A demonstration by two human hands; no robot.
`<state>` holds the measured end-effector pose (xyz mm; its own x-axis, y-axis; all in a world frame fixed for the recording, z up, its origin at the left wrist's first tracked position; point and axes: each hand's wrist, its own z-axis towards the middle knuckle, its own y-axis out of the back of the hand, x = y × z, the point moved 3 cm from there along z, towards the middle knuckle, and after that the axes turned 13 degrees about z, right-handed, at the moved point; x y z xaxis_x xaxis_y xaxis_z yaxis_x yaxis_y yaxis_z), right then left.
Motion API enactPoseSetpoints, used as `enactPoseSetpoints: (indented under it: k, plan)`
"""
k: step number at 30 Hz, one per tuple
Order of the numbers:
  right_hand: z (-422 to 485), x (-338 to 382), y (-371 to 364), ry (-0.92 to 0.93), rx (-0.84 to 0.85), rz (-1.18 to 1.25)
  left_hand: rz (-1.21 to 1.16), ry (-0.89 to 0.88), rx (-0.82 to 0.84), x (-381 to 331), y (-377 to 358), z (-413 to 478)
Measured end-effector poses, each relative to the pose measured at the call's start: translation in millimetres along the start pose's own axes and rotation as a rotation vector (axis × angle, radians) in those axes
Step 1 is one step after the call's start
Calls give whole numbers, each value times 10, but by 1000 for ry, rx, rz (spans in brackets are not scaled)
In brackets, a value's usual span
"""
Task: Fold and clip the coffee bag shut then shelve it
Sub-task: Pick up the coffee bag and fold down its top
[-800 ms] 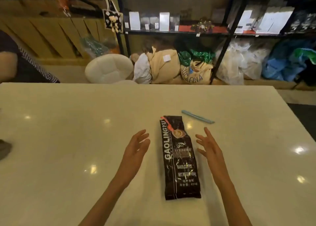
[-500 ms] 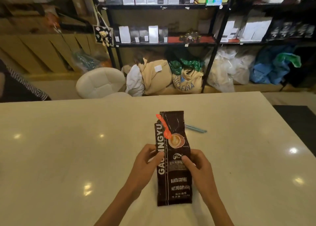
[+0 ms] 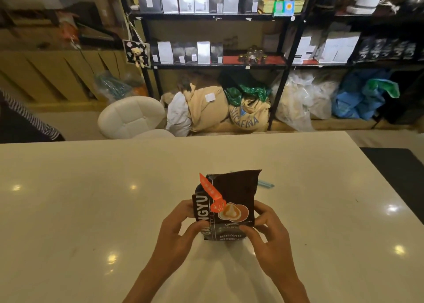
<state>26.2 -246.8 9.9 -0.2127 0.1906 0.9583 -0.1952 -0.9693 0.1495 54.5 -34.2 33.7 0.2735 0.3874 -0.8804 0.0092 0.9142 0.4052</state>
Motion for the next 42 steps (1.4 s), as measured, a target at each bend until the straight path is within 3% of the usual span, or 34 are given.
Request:
enactPoseSetpoints:
  k: [7,12,15,21,24,27,29,31,34,39,42]
  plan:
    - [140,-5,-42,-92,199,36,22,52,107,39,49,86]
    - [240,-63,-19,-174,317,92,52,165,383,58,-27,132]
    - [310,-82,0,-235,399,176,88,162,310,27,-35,166]
    - [407,-200,6,-151,219,112,125,203,80,125,-25,224]
    - [420,-186,-64,-169,71,227,91,268,-55,104,-80,247]
    - [429,-108,-168,-229,75,399,-70,277,15,65,-106,265]
    - [432,-52,-221,-230,109,316,-232,294,99,21,-103,293]
    - [452,-35,-230,-220,86,227,-242,287,123,-25,-77,353]
    - [479,-61,-178,-213,36,209,-50,211,59,-54,-7,470]
    - [516,24,-188,-170,-6,239,-311,290,0,-13,-56,465]
    - [476,37,-235,-107,-60,236,-277,266,-88,14,-35,474]
